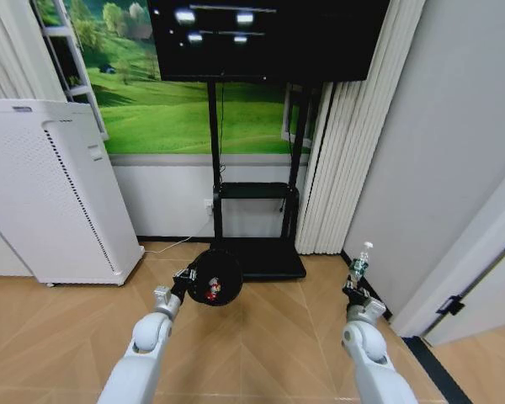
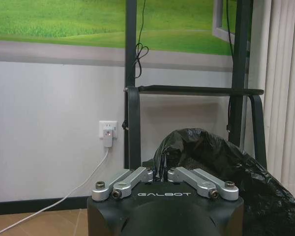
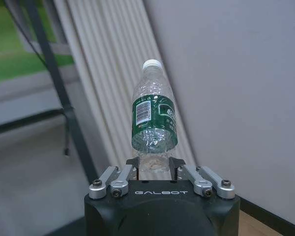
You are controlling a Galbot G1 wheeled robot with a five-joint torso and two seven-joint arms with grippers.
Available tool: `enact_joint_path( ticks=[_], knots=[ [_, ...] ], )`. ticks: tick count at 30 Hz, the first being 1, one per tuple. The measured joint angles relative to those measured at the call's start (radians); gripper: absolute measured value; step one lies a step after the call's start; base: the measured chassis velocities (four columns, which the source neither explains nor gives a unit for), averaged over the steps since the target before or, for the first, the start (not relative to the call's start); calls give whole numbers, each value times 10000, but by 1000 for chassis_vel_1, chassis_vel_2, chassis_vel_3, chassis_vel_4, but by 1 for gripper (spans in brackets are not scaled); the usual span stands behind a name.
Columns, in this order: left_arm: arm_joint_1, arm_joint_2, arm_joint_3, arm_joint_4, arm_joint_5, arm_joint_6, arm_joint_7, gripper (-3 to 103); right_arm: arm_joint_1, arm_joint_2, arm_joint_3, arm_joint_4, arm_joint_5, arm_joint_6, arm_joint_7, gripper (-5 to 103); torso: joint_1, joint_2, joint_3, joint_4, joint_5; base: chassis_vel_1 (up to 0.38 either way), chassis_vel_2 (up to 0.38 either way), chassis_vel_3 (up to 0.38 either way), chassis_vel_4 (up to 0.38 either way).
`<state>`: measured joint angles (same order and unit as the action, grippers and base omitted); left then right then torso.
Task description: Pick up the trash bin and place the garbage on the floor into it.
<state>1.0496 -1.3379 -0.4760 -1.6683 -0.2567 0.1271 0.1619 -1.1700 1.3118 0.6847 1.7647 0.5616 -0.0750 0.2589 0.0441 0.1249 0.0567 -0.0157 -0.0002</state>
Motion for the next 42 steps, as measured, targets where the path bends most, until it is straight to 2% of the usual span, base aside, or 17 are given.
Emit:
enact_joint_path(
  ticks=[3, 5, 7, 8, 11, 13, 15, 18, 23, 26, 28, 29, 31, 37, 39, 42],
  knots=[
    [-124, -57, 169, 6, -30, -2, -58, 7, -118, -254, -218, 446, 333, 174, -1081, 31, 0, 0, 0, 2, 0, 0, 0, 0, 0],
    [-158, -63, 210, 5, -55, -2, -94, 7, -166, -325, -311, 503, 377, 224, -1387, 31, 0, 0, 0, 2, 2, 0, 0, 0, 0],
    [-216, -60, 257, -5, -99, -2, -142, 7, -340, -481, -465, 572, 416, 401, -2195, 31, 0, 0, 1, 1, 2, 0, 0, 0, 0],
    [-216, -60, 257, -5, -99, -2, -142, 7, -340, -481, -465, 572, 416, 401, -2195, 31, 0, 0, 1, 1, 2, 0, 0, 0, 0],
    [-240, -14, 193, 23, -152, -3, -147, 7, -577, -638, -684, 565, 390, 974, -3383, 31, 0, 0, 0, 2, 3, 0, 0, 0, 0],
    [-243, -6, 173, 54, -161, -12, -147, 7, -612, -660, -712, 550, 349, 1075, -3559, 31, 0, 0, 0, 3, 2, 0, 0, 0, 0],
    [-358, 42, 86, 311, -198, -108, -110, 7, -780, -793, -860, 517, 82, 1456, -4237, 31, 0, 0, 1, 4, 3, 0, 0, 0, 0],
    [-683, 81, 23, 639, -200, -211, -46, 7, -899, -981, -1061, 630, -69, 1604, -4502, 31, 0, 0, 1, 3, 2, 0, 0, 0, 0],
    [-1306, 63, 114, 1019, -210, -267, -56, 7, -794, -1207, -1441, 750, -107, 1585, -4519, 31, 0, 0, 1, 2, 2, 0, 0, 0, 0],
    [-1696, -49, 373, 1159, -240, -269, -126, 7, -438, -1488, -1791, 750, -107, 1435, -4605, 31, 0, 0, 1, 2, 4, 0, 0, 0, 0],
    [-1987, -208, 765, 1236, -254, -261, -231, 7, -48, -2094, -2151, 691, -129, 1313, -4864, 31, 0, 0, 2, 3, 5, 0, 0, 0, 0],
    [-1987, -208, 765, 1236, -254, -261, -231, 7, -48, -2094, -2151, 691, -129, 1313, -4864, 31, 0, 0, 2, 3, 5, 0, 0, 0, 0],
    [-2127, -336, 1007, 1301, -247, -250, -271, 7, 152, -2750, -2394, 685, -94, 1270, -5242, 31, 0, 0, 2, 2, 2, 0, 0, 0, 0],
    [-2194, -402, 1142, 1365, -216, -245, -283, 7, 211, -3195, -2490, 678, -89, 1309, -5722, 31, 1, 0, 2, 0, 3, 0, 0, 0, 0],
    [-2277, -466, 1335, 1477, -148, -245, -285, 7, 304, -3920, -2597, 620, -91, 1471, -6606, 31, 0, 0, 1, 1, 2, 0, 0, 0, 0],
    [-2389, -533, 1544, 1580, -110, -244, -285, 7, 451, -4256, -2724, 545, -362, 1723, -7032, 31, 0, 0, 1, 4, 2, 0, 0, 0, 0]
  ],
)
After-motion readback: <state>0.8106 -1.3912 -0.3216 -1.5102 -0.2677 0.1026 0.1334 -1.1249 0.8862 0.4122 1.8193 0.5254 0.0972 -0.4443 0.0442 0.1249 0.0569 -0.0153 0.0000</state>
